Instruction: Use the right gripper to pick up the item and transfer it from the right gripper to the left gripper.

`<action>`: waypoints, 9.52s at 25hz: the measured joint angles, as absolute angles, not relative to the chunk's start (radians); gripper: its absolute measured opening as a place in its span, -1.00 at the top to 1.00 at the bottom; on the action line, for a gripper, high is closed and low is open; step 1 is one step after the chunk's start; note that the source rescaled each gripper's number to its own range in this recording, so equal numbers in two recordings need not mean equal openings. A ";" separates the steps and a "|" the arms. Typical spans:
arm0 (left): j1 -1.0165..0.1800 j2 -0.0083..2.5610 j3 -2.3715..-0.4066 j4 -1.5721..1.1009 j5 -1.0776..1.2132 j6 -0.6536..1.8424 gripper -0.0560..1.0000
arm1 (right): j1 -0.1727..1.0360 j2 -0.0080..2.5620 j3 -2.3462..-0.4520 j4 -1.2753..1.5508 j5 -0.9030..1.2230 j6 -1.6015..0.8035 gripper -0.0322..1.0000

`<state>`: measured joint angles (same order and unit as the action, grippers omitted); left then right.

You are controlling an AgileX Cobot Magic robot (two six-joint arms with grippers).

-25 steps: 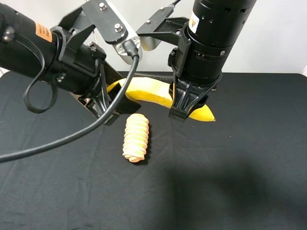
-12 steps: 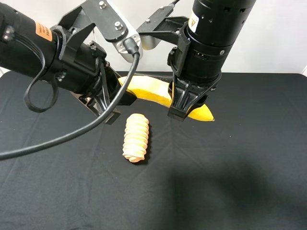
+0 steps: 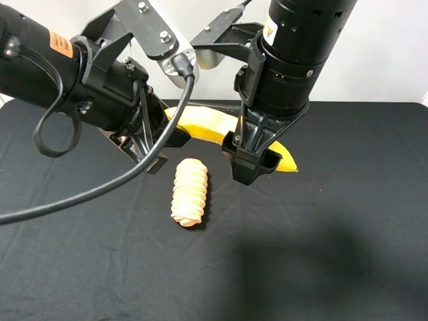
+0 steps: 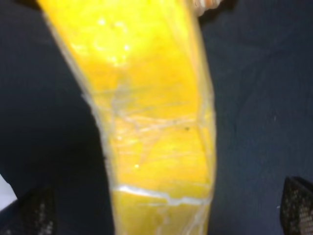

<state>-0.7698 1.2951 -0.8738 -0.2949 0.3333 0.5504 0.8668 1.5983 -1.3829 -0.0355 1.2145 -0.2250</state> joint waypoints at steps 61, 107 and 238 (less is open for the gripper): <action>-0.770 1.295 -0.874 -0.293 0.331 0.551 0.89 | 0.867 0.083 -0.506 -0.073 1.052 0.044 -1.00; -0.770 1.295 -1.005 -0.125 0.391 0.304 0.89 | 0.158 -0.006 -0.489 -0.073 1.027 0.044 -1.00; -0.073 0.156 -0.661 -0.052 1.162 0.104 -1.00 | 0.158 -0.006 -0.489 -0.073 1.027 0.044 -1.00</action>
<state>-0.0726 0.1558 -0.6610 -0.0518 1.1624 0.1039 0.1578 -0.0063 -0.4890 -0.0726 1.0265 0.0437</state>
